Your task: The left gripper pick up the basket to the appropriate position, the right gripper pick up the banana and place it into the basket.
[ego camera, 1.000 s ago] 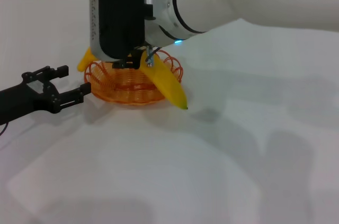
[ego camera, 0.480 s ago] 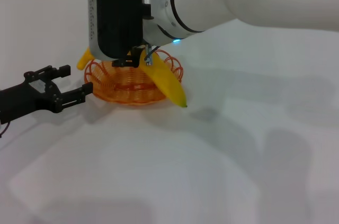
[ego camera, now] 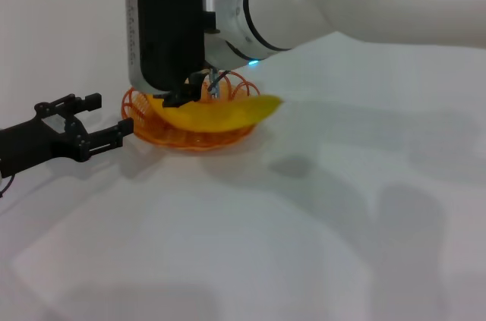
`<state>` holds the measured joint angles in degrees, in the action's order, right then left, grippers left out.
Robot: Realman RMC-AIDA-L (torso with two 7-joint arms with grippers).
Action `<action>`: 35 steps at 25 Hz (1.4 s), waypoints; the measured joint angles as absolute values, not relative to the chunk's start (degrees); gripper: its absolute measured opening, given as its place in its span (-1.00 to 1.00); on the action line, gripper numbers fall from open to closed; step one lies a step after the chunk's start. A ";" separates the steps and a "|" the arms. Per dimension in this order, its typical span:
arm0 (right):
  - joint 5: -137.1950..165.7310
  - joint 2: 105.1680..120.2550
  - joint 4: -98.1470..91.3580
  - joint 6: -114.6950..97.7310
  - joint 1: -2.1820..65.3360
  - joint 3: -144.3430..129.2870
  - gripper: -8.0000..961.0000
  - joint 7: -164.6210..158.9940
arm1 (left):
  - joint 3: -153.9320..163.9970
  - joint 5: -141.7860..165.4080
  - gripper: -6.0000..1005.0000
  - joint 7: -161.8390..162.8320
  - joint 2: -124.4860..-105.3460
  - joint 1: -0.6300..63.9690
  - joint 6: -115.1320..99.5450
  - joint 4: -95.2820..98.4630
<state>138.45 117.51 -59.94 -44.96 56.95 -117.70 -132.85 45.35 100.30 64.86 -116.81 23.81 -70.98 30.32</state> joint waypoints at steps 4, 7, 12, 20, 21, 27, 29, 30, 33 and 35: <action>138.30 117.51 -60.51 -44.96 56.90 -118.21 0.28 -132.94 | 45.35 100.34 0.59 64.86 -116.81 23.64 -70.85 30.32; 138.28 117.45 -61.96 -45.00 56.06 -118.02 0.40 -132.95 | 45.35 100.36 0.59 64.78 -116.81 23.44 -70.78 30.32; 138.55 116.94 -67.11 -47.55 52.39 -114.72 0.59 -132.22 | 45.35 100.35 0.59 64.63 -116.78 23.15 -70.62 30.14; 134.75 116.83 -74.78 -56.11 44.10 -105.46 0.58 -123.74 | 45.08 100.02 0.59 64.03 -116.81 23.02 -70.57 29.80; 132.47 116.80 -75.57 -57.58 42.70 -103.97 0.58 -121.10 | 45.01 100.00 0.59 63.92 -116.82 22.96 -70.57 29.79; 122.48 116.80 -77.38 -66.84 38.23 -95.16 0.58 -110.81 | 44.91 99.90 0.59 63.64 -116.86 22.69 -70.58 29.74; 121.75 116.74 -77.40 -68.90 37.32 -92.71 0.58 -109.69 | 44.91 99.89 0.59 63.63 -116.91 22.68 -70.57 29.72; 121.36 116.74 -77.32 -69.71 36.82 -91.48 0.58 -109.10 | 44.91 99.88 0.59 63.63 -116.92 22.68 -70.58 29.71; 119.36 116.72 -76.57 -72.02 35.31 -87.53 0.58 -106.62 | 44.91 99.86 0.59 63.63 -116.92 22.73 -70.57 29.70; 117.31 116.72 -75.25 -74.08 34.65 -84.17 0.58 -104.05 | 44.91 99.79 0.59 63.54 -116.92 22.77 -70.57 29.70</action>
